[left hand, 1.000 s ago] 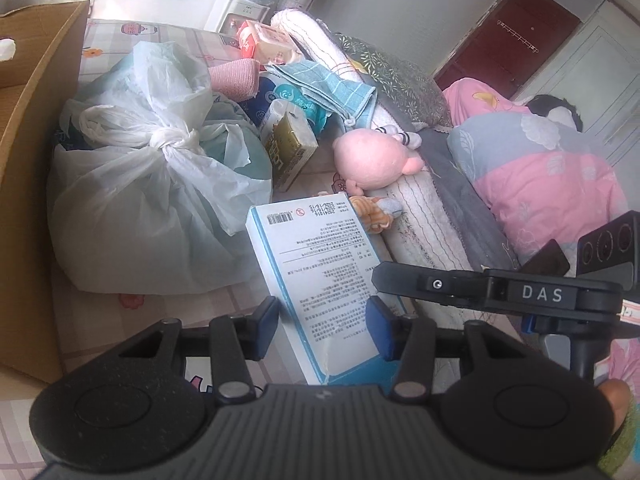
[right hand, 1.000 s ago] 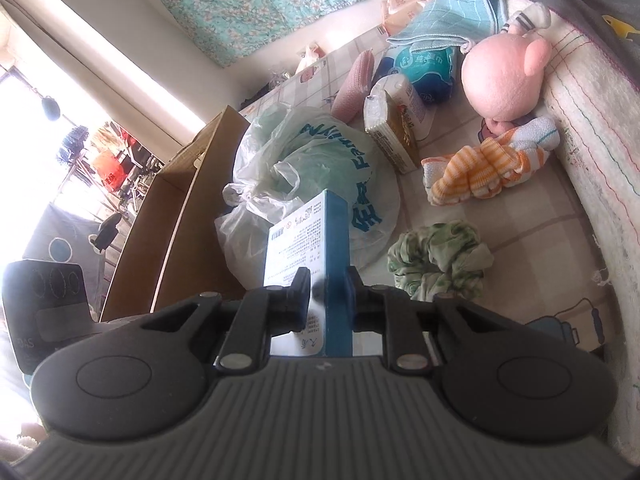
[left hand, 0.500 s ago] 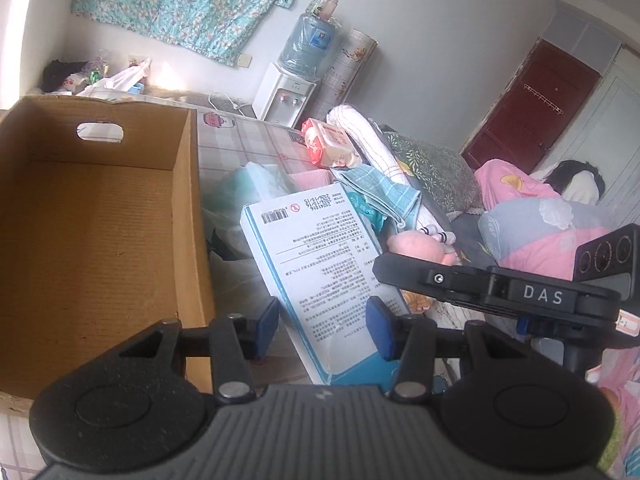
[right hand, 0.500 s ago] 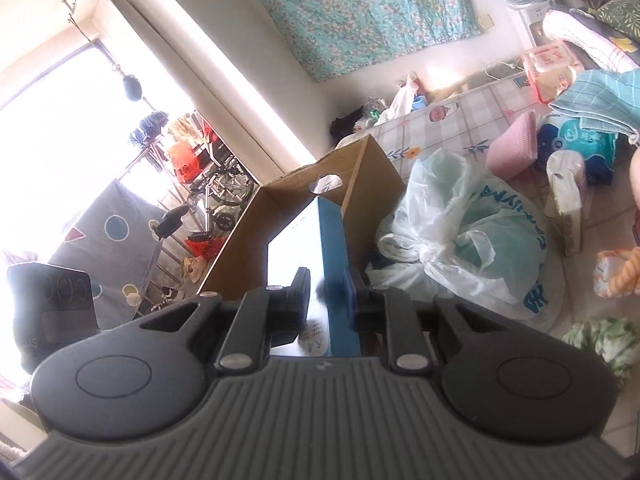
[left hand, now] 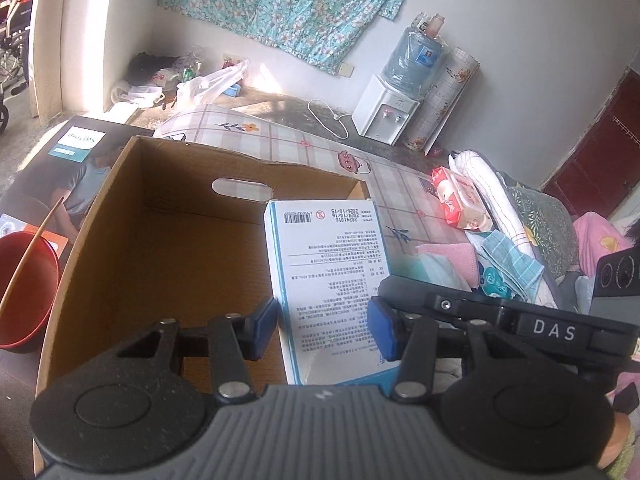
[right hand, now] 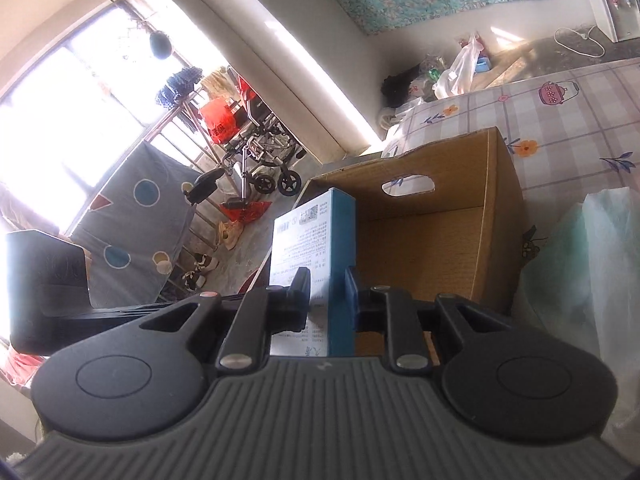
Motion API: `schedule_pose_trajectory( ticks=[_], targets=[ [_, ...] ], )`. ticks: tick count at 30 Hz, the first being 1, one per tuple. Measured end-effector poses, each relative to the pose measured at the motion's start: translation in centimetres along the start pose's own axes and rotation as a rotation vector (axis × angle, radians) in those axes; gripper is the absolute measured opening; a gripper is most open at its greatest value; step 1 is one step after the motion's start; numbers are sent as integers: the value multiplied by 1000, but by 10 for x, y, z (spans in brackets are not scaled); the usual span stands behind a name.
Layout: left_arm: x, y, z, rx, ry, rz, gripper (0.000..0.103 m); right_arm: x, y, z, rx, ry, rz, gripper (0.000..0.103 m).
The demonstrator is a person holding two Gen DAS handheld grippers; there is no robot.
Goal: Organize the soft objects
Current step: 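Lower the medicine box into the cardboard box and open the left tool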
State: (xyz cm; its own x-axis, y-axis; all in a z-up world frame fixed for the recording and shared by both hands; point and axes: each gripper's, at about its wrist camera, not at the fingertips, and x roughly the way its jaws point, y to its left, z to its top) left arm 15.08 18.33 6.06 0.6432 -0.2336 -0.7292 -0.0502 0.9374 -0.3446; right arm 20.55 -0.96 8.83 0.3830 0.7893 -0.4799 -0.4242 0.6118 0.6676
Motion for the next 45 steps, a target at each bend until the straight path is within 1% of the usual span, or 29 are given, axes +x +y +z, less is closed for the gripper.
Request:
schedule_pose_trajectory(
  ticks=[2, 3, 5, 7, 8, 11, 13, 15, 17, 19, 20, 21, 22, 23, 26, 27, 28, 31, 37, 40, 42, 43, 45],
  targets=[
    [26, 11, 13, -5, 53, -9, 50, 16, -7, 9, -8, 0, -32, 19],
    [44, 17, 23, -11, 97, -17, 50, 26, -12, 12, -18, 0, -54, 19],
    [75, 28, 34, -22, 155, -49, 50, 39, -21, 19, -42, -1, -102, 19],
    [103, 33, 40, -22, 201, -13, 51, 44, -31, 21, -55, -7, -154, 19],
    [119, 36, 40, -4, 238, 9, 51, 44, -36, 23, -55, -9, -158, 18],
    [150, 43, 39, -20, 326, 58, 51, 32, -50, 21, -10, 1, -116, 18],
    [155, 44, 35, -9, 357, 68, 51, 17, -56, 14, -17, -10, -119, 18],
    [154, 42, 29, 14, 377, 70, 53, 3, -58, 9, -28, -20, -125, 18],
    [155, 43, 20, 15, 416, 72, 53, -10, -63, 2, -20, -24, -129, 18],
    [165, 45, 11, -11, 483, 69, 47, -20, -70, -3, 0, -26, -140, 18],
    [170, 45, 5, -23, 524, 68, 41, -24, -73, -6, 8, -27, -146, 18],
    [174, 45, -1, -31, 549, 58, 41, -27, -76, -8, 15, -30, -149, 18],
    [176, 44, -4, -39, 558, 36, 40, -29, -79, -9, 23, -33, -151, 18],
    [177, 41, -6, -30, 558, 39, 41, -30, -81, -11, 34, -36, -153, 18],
    [176, 29, -5, 39, 505, 57, 38, -35, -88, -15, 63, -49, -153, 18],
    [176, 27, -4, 46, 492, 56, 37, -35, -89, -15, 71, -51, -152, 18],
    [177, 26, -1, 52, 487, 56, 35, -36, -89, -16, 76, -52, -150, 18],
    [180, 22, 5, 47, 472, 56, 32, -40, -89, -16, 82, -56, -151, 18],
    [185, 13, 13, 70, 426, 74, 32, -47, -90, -17, 95, -66, -161, 18],
    [185, 11, 13, 71, 413, 88, 34, -51, -91, -20, 101, -68, -168, 19],
    [182, 11, 12, 72, 407, 85, 35, -56, -92, -22, 106, -73, -170, 19],
    [180, 10, 11, 76, 401, 86, 37, -57, -92, -23, 109, -76, -173, 19],
    [174, 9, 13, 87, 377, 122, 44, -63, -94, -25, 114, -87, -183, 19]
  ],
)
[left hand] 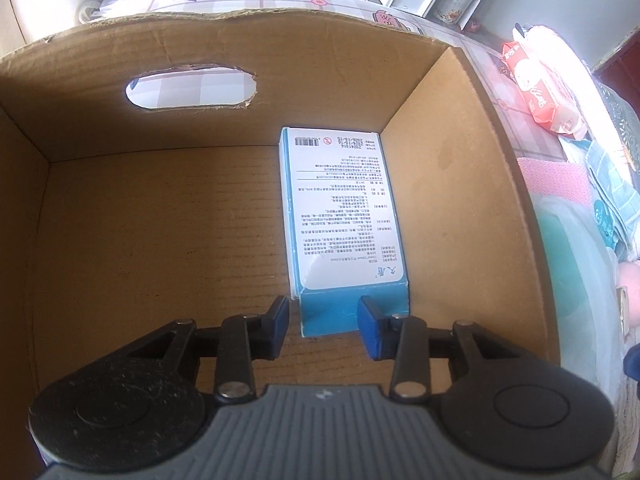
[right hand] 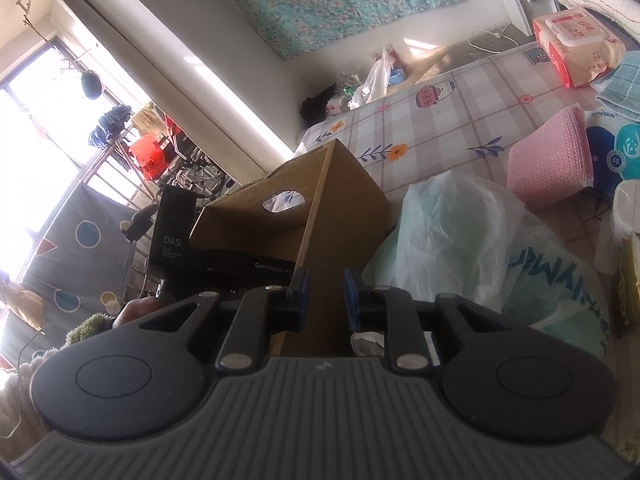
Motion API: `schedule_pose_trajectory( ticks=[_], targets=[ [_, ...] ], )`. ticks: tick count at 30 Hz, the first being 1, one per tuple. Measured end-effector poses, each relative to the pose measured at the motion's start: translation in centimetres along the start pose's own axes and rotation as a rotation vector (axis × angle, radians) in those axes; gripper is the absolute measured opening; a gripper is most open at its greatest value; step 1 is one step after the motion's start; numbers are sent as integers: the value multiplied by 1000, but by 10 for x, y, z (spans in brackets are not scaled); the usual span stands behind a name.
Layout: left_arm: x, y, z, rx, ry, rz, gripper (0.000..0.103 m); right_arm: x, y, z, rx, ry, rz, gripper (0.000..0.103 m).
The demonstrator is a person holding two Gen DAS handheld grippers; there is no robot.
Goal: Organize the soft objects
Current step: 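Lower the medicine box into the cardboard box and open the left tool, then reach the left tool to the pink mesh sponge and grasp it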
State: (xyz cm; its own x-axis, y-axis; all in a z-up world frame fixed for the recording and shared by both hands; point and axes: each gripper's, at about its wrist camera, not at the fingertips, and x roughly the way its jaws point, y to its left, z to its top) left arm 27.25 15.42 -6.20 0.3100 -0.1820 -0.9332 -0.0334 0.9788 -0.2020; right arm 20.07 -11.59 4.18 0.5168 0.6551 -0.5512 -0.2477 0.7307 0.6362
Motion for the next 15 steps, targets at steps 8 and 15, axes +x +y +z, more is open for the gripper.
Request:
schedule_pose_trajectory(
  ticks=[8, 15],
  targets=[
    [-66, 6, -3, -60, -150, 7, 51, -31, -19, 0, 10, -87, -100, 20],
    [-143, -39, 6, 60, -340, -17, 61, -47, -52, 8, 39, -191, -239, 21]
  ],
)
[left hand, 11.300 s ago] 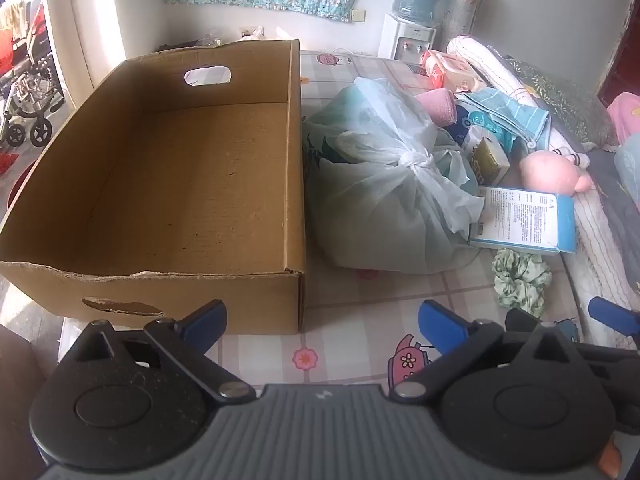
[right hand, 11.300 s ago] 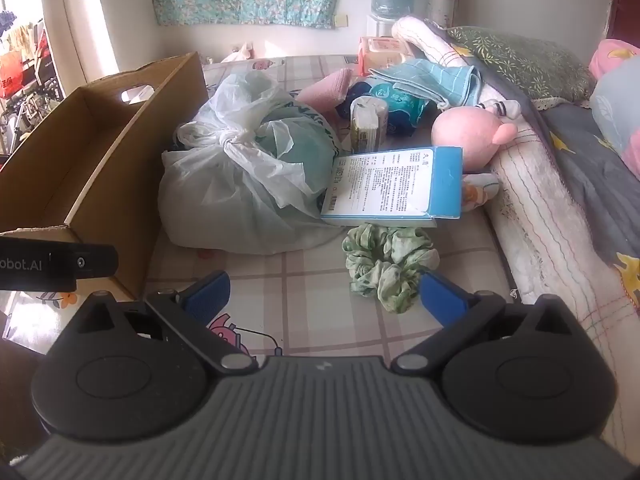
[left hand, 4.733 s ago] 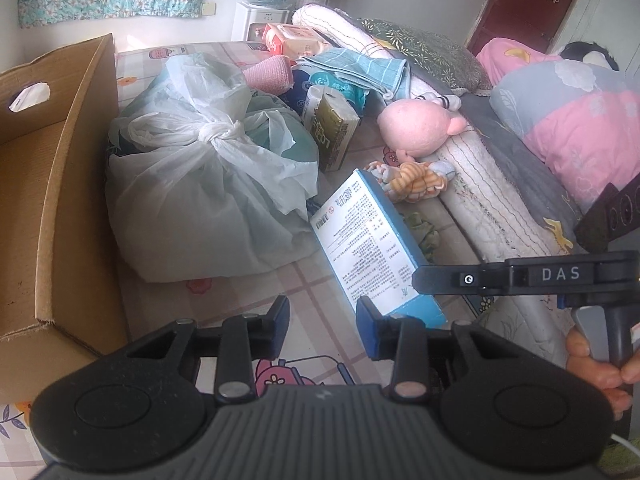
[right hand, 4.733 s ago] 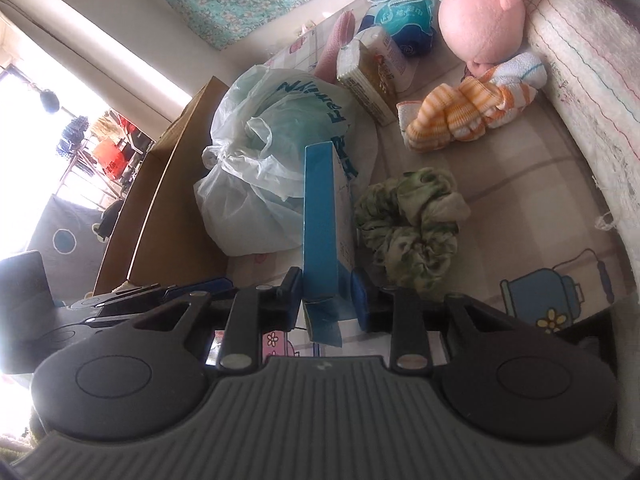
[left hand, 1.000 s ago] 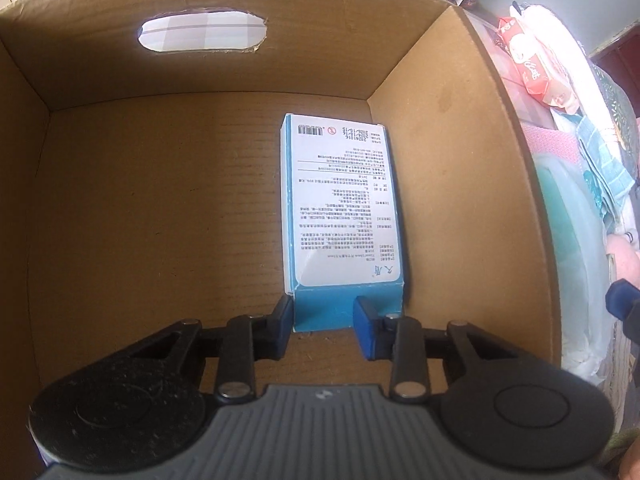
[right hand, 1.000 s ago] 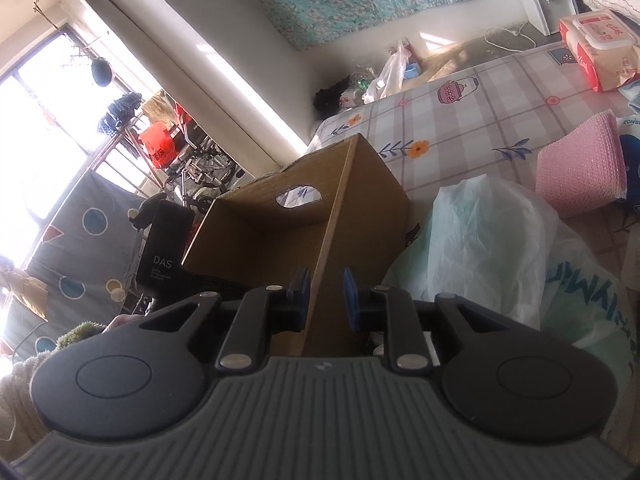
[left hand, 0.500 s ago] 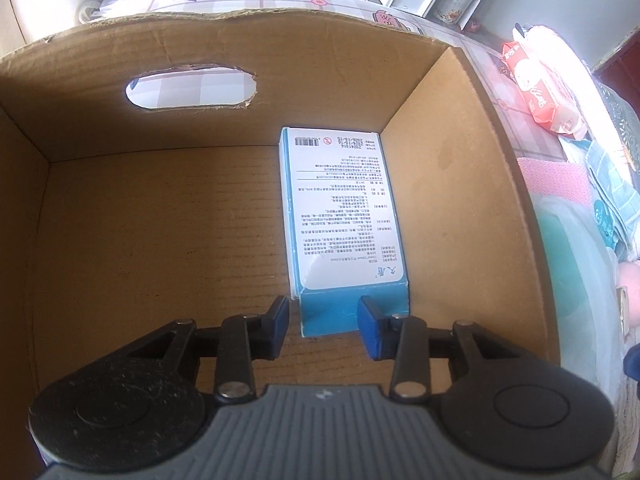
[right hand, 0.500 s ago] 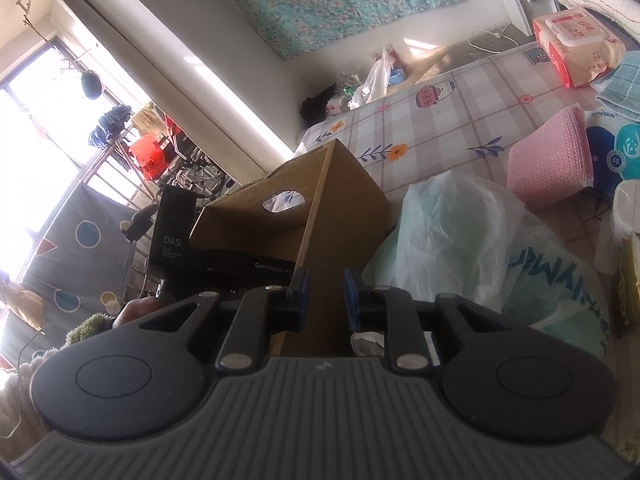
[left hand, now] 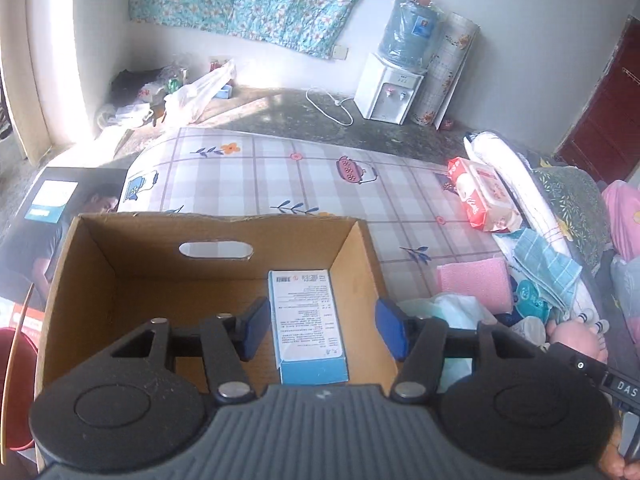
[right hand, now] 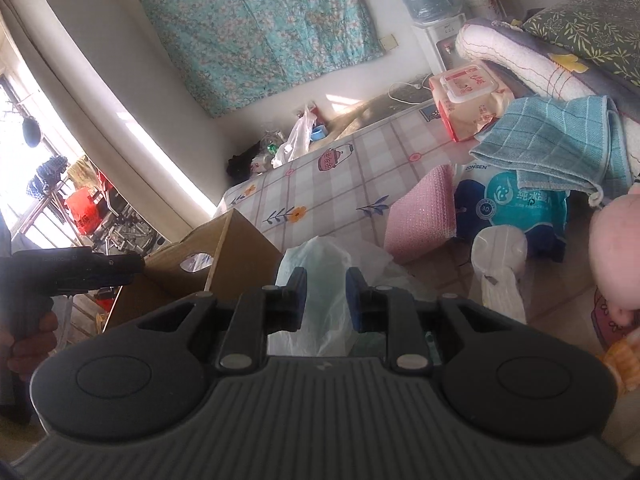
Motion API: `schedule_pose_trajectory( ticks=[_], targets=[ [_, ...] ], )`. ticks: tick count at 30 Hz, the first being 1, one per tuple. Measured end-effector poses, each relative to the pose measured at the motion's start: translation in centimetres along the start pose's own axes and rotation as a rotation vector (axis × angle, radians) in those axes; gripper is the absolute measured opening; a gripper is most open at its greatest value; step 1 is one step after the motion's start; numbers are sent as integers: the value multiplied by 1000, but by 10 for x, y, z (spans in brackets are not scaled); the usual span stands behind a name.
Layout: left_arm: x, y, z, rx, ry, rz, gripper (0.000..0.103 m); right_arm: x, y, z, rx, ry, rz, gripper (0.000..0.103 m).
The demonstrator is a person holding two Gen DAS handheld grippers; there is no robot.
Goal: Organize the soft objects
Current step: 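Reach the left tool to the pink mesh sponge and grasp it, then carry the pink sponge with the left tool over the cardboard box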
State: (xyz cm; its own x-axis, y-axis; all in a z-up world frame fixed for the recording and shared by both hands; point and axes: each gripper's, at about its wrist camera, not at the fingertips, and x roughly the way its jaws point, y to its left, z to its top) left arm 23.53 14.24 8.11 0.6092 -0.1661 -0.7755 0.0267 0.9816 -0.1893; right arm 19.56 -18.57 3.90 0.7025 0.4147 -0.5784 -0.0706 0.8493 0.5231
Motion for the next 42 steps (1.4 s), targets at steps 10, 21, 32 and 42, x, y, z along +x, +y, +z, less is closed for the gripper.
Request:
schedule_pose_trajectory(
  ticks=[10, 21, 32, 42],
  targets=[
    [102, -115, 50, 135, 216, -45, 69, 75, -28, 57, -49, 36, -184, 43],
    [136, -135, 34, 52, 273, -99, 69, 158, -79, 76, 74, 220, -232, 35],
    [92, -135, 9, -2, 235, -161, 64, 86, -78, 61, 236, 32, -117, 25],
    [81, -135, -36, -198, 267, -331, 65, 13, -89, -3, 569, -55, 148, 25]
  ],
)
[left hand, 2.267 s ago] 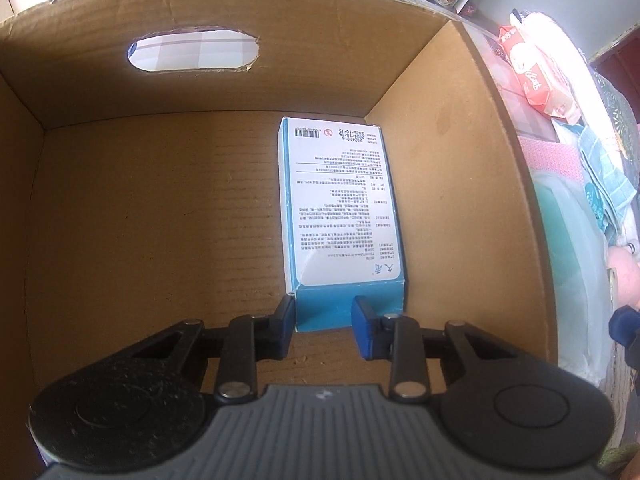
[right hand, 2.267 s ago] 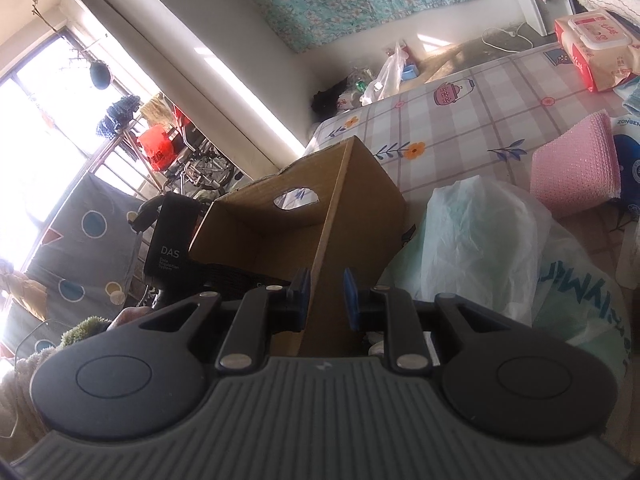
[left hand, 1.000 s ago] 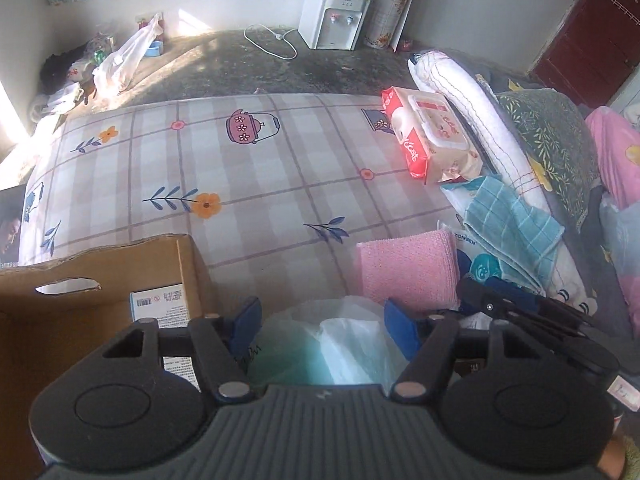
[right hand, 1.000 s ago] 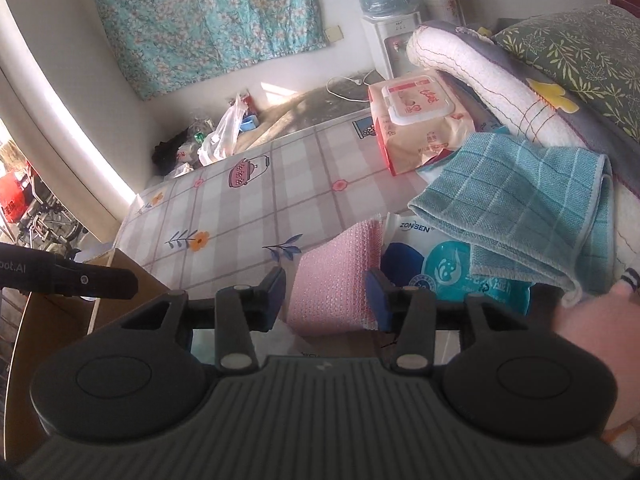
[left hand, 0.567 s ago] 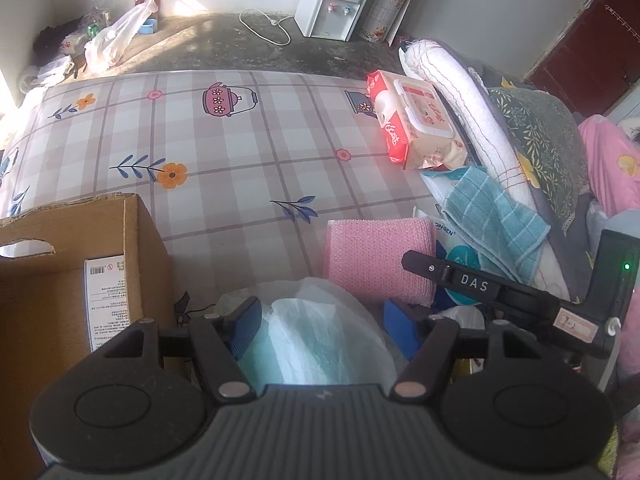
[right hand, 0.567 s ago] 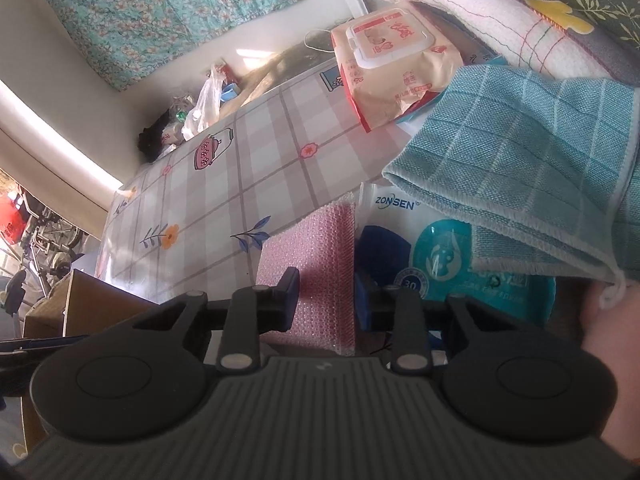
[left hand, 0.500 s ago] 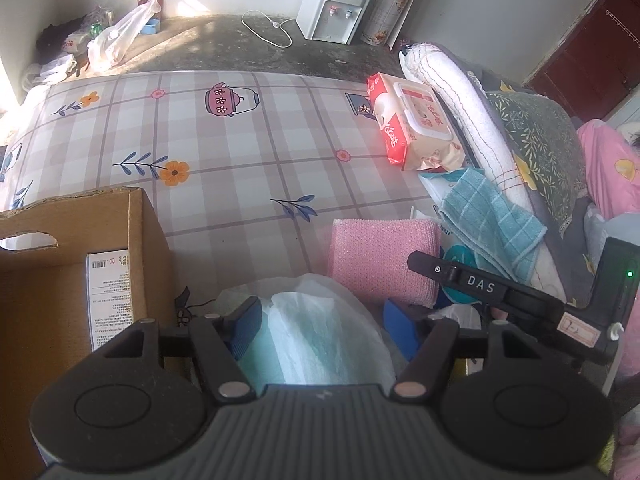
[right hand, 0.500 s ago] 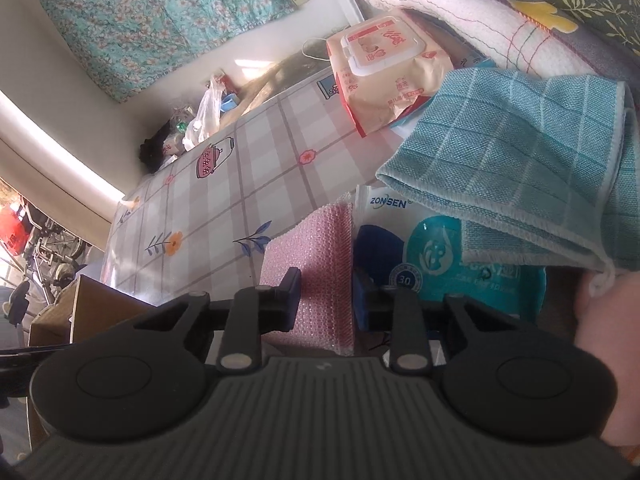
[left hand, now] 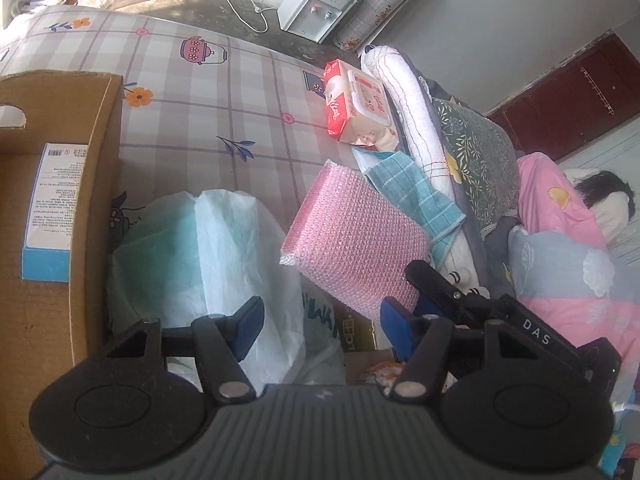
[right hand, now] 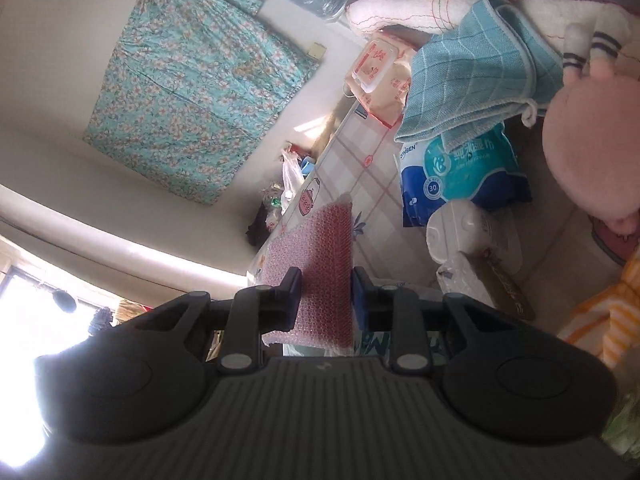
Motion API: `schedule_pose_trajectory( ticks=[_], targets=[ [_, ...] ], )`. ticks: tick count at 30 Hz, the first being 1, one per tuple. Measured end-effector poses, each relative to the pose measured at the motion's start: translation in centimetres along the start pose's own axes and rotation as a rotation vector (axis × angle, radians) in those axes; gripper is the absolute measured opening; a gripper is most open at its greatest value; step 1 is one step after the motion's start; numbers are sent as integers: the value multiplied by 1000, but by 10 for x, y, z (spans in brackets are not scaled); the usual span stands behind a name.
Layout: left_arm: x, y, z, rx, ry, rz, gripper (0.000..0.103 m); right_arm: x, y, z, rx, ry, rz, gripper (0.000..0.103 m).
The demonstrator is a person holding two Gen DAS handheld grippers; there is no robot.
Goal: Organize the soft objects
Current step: 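Carry the pink sponge with the left tool over the cardboard box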
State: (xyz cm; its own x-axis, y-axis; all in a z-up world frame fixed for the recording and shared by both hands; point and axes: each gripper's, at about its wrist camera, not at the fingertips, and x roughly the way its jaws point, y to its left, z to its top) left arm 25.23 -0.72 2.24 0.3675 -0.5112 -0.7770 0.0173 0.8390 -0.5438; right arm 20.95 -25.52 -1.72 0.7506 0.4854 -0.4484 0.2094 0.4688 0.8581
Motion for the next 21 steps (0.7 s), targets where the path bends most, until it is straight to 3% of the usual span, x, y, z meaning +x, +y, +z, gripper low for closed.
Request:
schedule_pose_trajectory(
  ticks=[5, 10, 16, 21],
  targets=[
    [9, 9, -16, -115, 5, -66, 65, -14, -8, -28, 43, 4, 39, 26],
    [4, 13, -24, -168, -41, -78, 58, -27, -16, -45, 59, 28, 72, 27],
    [-21, 15, -29, -147, -99, -67, 49, -39, 6, -63, -67, 56, 72, 30],
    [-67, 35, -33, -142, -149, -67, 48, -41, 54, -90, -275, 88, 96, 32]
  ],
)
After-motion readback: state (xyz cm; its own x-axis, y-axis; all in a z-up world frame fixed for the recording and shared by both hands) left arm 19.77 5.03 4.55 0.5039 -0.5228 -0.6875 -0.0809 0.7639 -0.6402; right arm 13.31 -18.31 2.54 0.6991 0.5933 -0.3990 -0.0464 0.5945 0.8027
